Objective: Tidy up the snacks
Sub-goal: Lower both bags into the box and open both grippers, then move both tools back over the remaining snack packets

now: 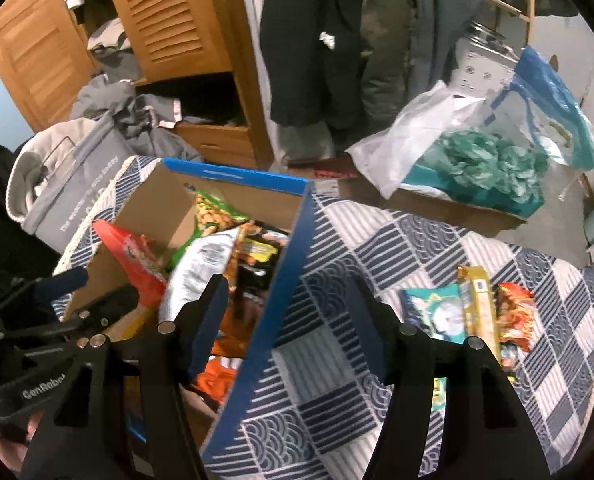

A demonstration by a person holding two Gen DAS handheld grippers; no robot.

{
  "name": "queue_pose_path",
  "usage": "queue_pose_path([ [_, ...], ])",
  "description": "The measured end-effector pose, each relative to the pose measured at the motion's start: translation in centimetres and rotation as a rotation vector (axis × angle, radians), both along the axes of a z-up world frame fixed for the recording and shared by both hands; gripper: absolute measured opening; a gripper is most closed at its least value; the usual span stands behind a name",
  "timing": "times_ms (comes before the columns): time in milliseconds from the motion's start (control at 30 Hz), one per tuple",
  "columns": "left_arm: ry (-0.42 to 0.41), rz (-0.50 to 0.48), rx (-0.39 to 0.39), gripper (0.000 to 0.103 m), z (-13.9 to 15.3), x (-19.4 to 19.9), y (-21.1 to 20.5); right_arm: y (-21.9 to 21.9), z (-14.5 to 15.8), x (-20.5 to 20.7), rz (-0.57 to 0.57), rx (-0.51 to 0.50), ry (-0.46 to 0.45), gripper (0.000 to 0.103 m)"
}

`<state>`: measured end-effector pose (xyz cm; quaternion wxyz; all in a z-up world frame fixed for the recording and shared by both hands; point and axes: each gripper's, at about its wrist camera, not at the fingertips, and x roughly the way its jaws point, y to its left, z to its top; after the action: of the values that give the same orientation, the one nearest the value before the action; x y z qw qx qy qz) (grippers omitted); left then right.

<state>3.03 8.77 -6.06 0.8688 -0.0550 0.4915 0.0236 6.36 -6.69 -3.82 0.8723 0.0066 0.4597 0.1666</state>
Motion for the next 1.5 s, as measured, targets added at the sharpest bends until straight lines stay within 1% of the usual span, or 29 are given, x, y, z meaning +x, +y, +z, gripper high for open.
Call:
queue_pose_path([
  [300,0.015,-0.056,-0.01,0.072,0.1,0.1,-3.0,-4.3,0.1,-0.7,-0.063,-0.01,-0.003,0.062],
  [367,0.021,-0.069,-0.019,0.074,0.0,0.2,-3.7,-5.0,0.1,-0.9,-0.073,-0.011,-0.002,0.062],
  [533,0.048,-0.096,-0.028,0.074,-0.7,0.7,-5.8,-7.2,0.2,-1.6,-0.094,-0.026,-0.007,0.062],
  [667,0.062,-0.125,-0.047,0.074,-0.7,1.0,-7.6,-9.5,-0.2,-2.0,-0.122,-0.043,-0.004,0.062],
  [933,0.079,-0.187,-0.05,0.074,-1.0,1.6,-12.1,-14.2,-1.6,-2.7,-0.183,-0.052,0.02,0.062],
  [1033,0.091,-0.21,-0.044,0.074,-1.5,1.8,-13.8,-15.8,-2.3,-2.8,-0.206,-0.054,0.035,0.062],
  [1200,0.121,-0.234,-0.024,0.074,-2.9,2.5,-16.1,-18.6,-3.7,-2.5,-0.241,-0.03,0.066,0.062],
  [1500,0.169,-0.237,0.013,0.074,-5.6,3.7,-18.3,-20.6,-5.7,-1.3,-0.254,-0.033,0.093,0.062],
])
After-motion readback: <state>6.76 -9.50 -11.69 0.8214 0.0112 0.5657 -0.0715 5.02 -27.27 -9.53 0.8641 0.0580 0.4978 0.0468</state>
